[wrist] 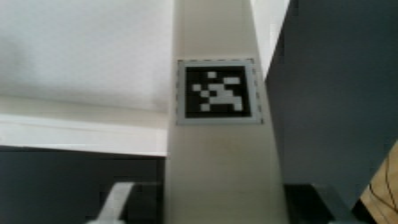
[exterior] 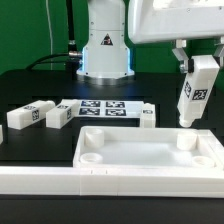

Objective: Assemble desk

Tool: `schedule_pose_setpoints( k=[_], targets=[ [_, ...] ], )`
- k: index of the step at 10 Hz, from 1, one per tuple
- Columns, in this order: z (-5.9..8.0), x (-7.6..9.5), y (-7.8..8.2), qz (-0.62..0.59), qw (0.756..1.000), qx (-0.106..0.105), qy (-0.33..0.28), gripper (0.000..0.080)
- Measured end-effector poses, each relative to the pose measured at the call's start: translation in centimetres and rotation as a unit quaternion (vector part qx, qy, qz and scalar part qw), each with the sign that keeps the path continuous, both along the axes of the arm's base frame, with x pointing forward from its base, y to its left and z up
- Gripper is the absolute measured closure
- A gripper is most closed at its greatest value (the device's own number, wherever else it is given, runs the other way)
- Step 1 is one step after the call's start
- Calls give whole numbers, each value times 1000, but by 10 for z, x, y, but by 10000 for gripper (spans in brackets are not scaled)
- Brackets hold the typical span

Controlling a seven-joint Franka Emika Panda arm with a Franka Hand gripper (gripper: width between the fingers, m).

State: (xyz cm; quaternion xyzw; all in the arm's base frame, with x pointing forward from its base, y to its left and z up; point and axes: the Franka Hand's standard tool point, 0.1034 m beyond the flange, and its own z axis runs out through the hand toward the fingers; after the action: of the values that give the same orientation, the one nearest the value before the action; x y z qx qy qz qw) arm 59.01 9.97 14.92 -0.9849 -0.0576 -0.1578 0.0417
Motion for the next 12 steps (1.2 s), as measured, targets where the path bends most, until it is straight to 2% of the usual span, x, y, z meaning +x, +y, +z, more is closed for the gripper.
schedule_pose_setpoints(
  k=[3,4,9,10,11,12],
  targets=[
    [10,18,-3,9,996,1,-92,509],
    [13,23,-1,14,995,0,-96,509],
    [7,24,1,21,994,-2,-106,509],
    [5,30,3,28,994,-3,-109,509],
    [8,46,5,36,992,-5,-120,509],
    [9,52,7,39,990,-5,-135,509]
  ],
)
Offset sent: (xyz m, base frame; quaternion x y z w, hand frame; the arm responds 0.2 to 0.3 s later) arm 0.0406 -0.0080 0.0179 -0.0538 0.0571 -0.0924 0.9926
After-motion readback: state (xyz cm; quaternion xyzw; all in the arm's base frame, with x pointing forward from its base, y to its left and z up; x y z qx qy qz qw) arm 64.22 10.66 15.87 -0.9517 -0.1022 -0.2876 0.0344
